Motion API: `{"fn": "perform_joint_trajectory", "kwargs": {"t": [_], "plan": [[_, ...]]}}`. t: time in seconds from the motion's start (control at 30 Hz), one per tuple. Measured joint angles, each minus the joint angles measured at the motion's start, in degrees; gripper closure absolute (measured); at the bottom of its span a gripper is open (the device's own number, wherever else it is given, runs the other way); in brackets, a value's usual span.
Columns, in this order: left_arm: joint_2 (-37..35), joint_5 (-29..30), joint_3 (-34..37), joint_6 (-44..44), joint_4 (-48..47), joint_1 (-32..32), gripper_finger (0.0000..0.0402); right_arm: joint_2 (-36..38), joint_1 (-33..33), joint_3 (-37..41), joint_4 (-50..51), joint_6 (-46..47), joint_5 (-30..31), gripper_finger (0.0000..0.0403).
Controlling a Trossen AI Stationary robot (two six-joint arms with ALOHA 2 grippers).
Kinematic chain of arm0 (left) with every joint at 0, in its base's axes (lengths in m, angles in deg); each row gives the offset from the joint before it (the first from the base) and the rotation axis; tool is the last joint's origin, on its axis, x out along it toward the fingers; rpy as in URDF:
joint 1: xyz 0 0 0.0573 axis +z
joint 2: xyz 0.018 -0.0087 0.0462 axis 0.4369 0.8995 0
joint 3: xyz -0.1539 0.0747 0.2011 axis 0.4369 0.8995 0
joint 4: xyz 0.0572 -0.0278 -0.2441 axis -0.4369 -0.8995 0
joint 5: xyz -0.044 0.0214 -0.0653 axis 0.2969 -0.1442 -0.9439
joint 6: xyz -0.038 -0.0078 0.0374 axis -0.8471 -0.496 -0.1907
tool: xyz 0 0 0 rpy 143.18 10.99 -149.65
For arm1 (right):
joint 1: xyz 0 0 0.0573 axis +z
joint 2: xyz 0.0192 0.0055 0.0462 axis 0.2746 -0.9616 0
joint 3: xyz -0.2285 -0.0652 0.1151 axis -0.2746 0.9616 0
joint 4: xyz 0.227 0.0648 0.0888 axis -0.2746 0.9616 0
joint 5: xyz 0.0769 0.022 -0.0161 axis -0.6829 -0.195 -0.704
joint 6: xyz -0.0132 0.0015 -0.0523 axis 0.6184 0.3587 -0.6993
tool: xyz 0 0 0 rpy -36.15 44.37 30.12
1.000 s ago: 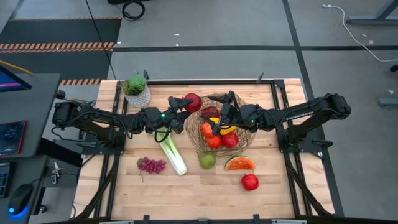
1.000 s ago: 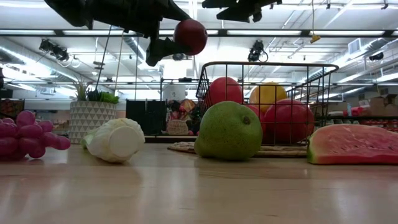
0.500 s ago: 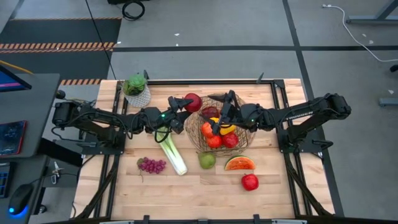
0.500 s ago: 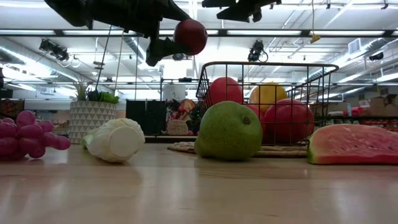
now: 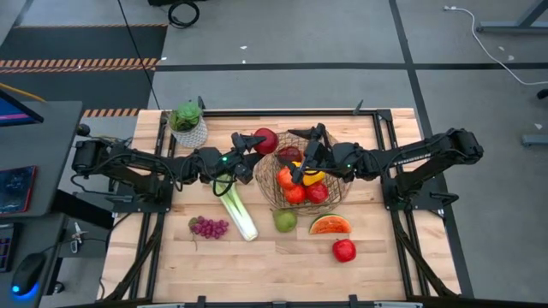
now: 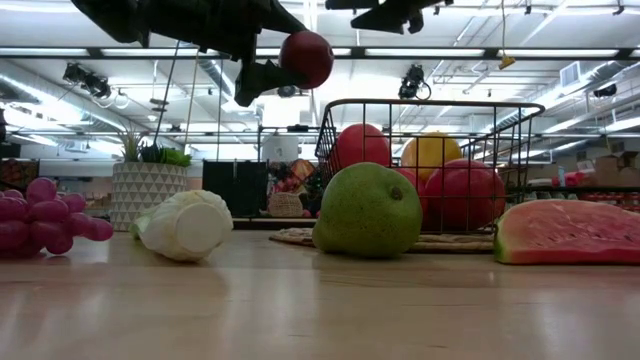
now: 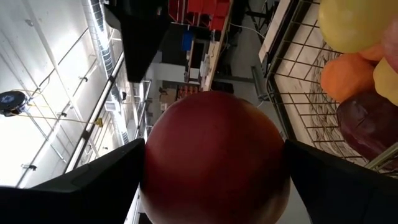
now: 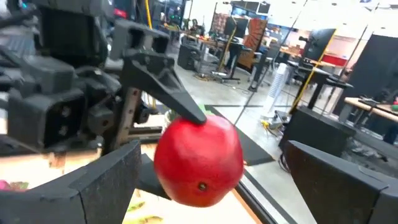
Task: Build produce basket
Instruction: Put the red pomegranate into the brown wire basket
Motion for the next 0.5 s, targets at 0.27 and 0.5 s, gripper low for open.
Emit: {"fn": "perform_joint_trajectory", "kwargs": {"t": [0.27, 0.5], "plan": [[0.0, 0.0, 0.0, 0.0, -0.01, 0.0, 0.0019, 0.01, 0.4, 0.0, -2.31, -0.49, 0.31, 0.0003], [0.0, 0.0, 0.0, 0.0, -0.02, 0.0, 0.0019, -0.6, 0.44, 0.09, -2.17, 0.14, 3.0, 0.0003]]}}
